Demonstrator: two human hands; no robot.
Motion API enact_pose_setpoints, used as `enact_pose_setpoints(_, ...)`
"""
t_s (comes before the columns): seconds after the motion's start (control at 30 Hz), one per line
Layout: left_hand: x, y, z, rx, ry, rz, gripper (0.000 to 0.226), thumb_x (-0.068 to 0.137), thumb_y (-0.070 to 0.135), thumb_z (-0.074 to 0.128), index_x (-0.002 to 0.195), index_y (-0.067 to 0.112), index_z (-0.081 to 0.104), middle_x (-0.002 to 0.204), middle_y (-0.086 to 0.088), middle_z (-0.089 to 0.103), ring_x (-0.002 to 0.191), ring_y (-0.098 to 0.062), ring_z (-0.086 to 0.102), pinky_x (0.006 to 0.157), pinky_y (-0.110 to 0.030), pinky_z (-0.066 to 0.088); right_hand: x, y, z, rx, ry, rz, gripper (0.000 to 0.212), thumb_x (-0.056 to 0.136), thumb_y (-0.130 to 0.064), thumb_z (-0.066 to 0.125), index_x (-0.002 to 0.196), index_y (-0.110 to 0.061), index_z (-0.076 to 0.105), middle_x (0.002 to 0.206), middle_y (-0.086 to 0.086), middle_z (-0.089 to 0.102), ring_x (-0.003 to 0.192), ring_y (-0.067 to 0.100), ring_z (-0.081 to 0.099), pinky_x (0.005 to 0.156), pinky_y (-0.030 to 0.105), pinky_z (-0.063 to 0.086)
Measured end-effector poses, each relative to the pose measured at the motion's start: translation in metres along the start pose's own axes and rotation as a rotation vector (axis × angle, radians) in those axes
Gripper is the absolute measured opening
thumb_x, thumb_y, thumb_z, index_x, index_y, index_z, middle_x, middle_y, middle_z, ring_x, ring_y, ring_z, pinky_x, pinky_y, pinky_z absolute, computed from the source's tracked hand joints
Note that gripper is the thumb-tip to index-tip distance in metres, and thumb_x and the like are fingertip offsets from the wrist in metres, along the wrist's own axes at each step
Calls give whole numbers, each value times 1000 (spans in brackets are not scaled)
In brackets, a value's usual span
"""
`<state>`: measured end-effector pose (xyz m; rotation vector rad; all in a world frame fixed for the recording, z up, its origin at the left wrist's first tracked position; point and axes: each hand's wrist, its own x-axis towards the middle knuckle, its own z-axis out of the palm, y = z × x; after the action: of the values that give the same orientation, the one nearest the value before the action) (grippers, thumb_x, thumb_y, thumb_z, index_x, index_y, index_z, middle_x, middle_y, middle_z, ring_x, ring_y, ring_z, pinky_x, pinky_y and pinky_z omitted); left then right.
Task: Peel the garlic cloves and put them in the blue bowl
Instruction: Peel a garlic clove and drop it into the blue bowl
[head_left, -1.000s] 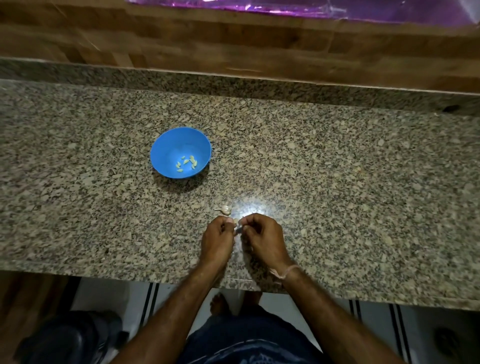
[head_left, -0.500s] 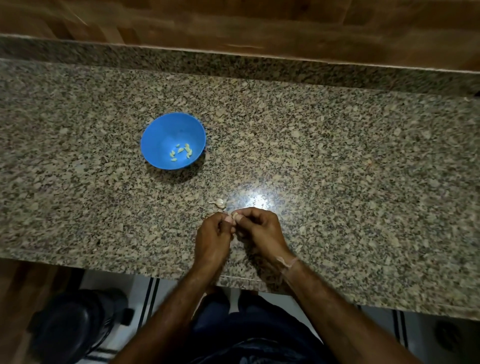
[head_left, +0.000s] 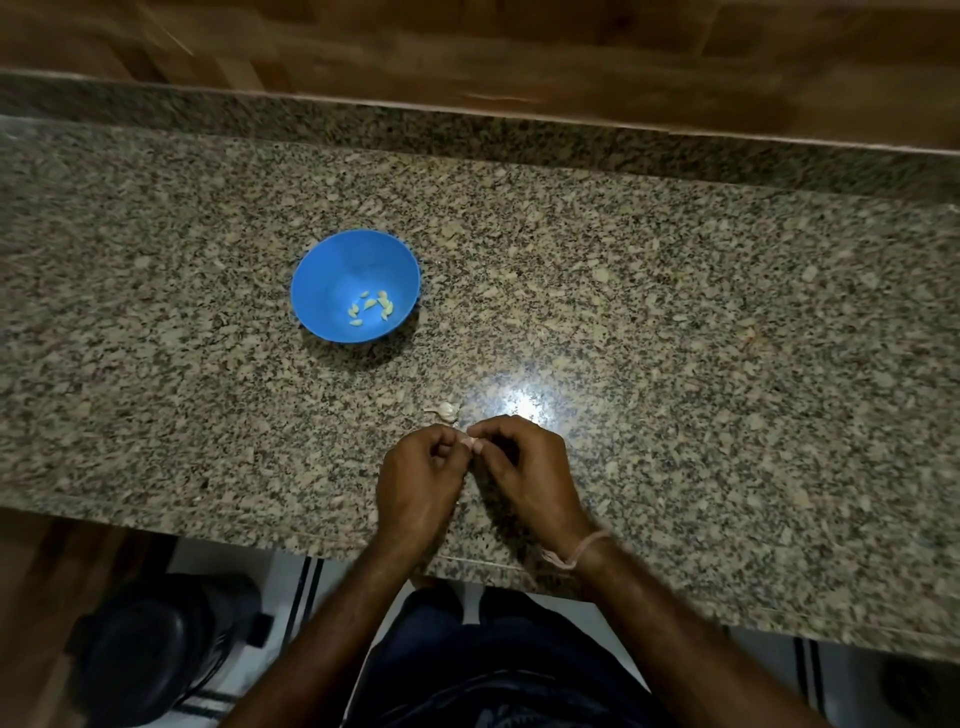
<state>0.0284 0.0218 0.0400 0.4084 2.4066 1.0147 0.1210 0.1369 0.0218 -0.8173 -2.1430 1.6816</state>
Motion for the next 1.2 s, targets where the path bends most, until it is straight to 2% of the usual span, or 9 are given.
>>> enact_pose_setpoints(0.13,-2,3,-2,-16,7,21,9,93,33,71,88,28,76,71,13,71,66,-3,66,57,-25,47,0,0,0,-69,5,-50,18,98,-5,67,107,-16,79,103,-8,76,99,2,70,87,18,55)
enact_pose_setpoints(0.3,0,0,3,-218,-10,15,12,94,20,72,84,24,78,72,9,74,66,-1,67,58,-16,46,2,5,-1,143,18,71,19,97,1,67,104,-12,80,100,-5,80,100,10,75,90,32,61)
enact_pose_setpoints(0.43,-3,-1,5,-377,-38,1,15,96,11,69,89,17,80,80,3,78,80,-19,74,70,-29,57,2,8,0,203,17,150,19,98,-2,67,103,-16,80,100,-4,80,100,15,75,93,43,61)
enact_pose_setpoints(0.57,-3,-1,6,-397,-29,-3,13,97,13,69,90,17,80,80,1,78,80,-22,74,71,-30,57,3,11,2,236,14,189,17,99,-6,67,104,-17,79,100,0,80,100,21,76,94,53,60)
enact_pose_setpoints(0.7,-1,-4,9,-286,23,12,13,96,18,68,86,22,77,73,6,73,67,-7,66,61,-27,50,2,7,3,231,15,148,15,98,-7,70,107,-15,79,104,-2,80,102,17,75,94,46,61)
enact_pose_setpoints(0.83,0,-4,11,-181,25,20,11,97,24,67,88,25,72,73,10,70,67,-5,64,57,-25,44,0,6,2,247,-16,111,14,95,-4,73,105,-11,79,102,-1,80,101,19,76,93,40,61)
enact_pose_setpoints(1.0,2,-4,17,-102,55,-33,17,98,27,65,83,22,68,72,8,67,66,-7,61,57,-24,37,3,13,1,514,9,366,7,94,-1,73,99,-5,75,96,28,71,90,35,71,92,52,61)
enact_pose_setpoints(1.1,4,-6,18,-54,89,-44,17,98,31,67,83,22,68,75,8,69,70,-10,64,60,-25,42,2,16,1,593,29,445,8,95,-1,72,99,-6,77,92,24,70,87,32,64,84,48,56)
enact_pose_setpoints(1.2,6,-8,19,-116,73,22,6,100,22,66,100,27,68,94,12,72,84,-7,66,69,-25,51,2,16,-3,618,36,485,11,94,-3,73,99,-10,79,94,24,74,86,31,66,78,40,57)
